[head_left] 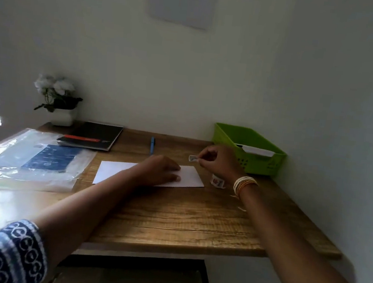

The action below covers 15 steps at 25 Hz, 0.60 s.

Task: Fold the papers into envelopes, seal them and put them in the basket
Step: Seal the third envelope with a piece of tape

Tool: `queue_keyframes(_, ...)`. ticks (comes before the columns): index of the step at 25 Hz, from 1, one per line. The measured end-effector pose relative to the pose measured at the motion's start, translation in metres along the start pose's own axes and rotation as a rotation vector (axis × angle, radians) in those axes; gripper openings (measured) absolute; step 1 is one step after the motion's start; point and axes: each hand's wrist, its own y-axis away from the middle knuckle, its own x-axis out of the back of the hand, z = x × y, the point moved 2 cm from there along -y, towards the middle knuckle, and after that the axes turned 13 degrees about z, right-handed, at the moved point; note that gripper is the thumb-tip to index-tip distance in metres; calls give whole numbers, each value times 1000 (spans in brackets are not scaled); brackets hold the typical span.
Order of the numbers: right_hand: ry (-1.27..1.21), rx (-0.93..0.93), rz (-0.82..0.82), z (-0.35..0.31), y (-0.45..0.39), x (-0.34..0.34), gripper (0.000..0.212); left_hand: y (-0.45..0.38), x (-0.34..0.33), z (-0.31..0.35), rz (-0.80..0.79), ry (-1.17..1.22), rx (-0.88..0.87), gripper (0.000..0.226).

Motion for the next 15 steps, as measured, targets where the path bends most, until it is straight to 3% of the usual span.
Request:
queue_keyframes(4,74,49,-199,6,-9,-7,5,0,0,-2,-13,58,-7,45)
queue_keyframes(15,83,13,-241,16,-7,-14,6,-4,-2,-6,-40,78,1,46)
